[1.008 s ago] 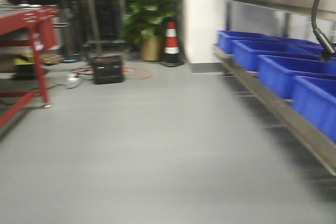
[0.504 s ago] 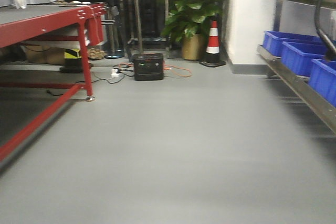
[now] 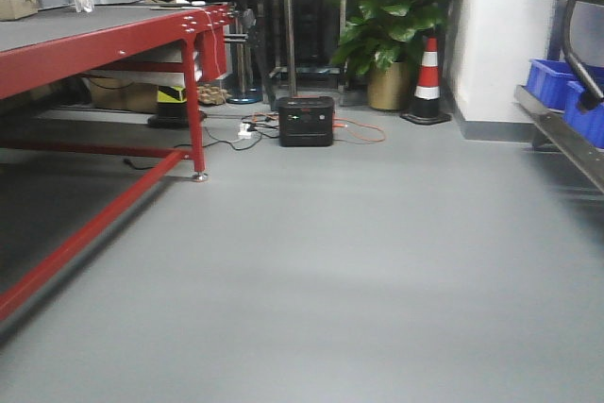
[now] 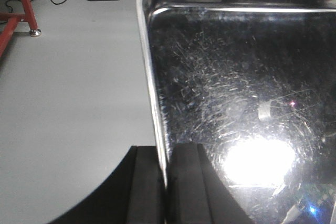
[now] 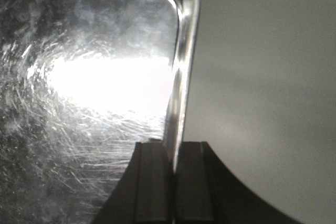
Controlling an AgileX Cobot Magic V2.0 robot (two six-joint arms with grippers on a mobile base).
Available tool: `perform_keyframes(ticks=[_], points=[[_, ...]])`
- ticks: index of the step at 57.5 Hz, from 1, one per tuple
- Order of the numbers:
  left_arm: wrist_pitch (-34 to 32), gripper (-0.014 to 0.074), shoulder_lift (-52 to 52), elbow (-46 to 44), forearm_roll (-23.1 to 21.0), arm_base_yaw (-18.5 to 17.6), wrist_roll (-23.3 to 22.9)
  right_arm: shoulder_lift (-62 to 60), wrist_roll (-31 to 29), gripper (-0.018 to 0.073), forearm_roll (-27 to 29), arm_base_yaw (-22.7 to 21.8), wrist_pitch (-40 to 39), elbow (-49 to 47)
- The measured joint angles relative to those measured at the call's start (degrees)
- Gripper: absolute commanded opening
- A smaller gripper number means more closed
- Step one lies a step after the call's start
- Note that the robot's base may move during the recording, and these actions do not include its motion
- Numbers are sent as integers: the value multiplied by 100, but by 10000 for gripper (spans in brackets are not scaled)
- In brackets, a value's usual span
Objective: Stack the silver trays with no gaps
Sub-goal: 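Drive the base away from the shelf holding the tray in both grippers, then turn the base past the plant and cone toward another shelf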
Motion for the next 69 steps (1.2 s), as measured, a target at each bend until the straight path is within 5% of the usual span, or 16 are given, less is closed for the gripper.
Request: perform_keyframes(ticks=[69], points=[[0,-13,0,0,0,0,0,0,0,-79,0,0,0,0]])
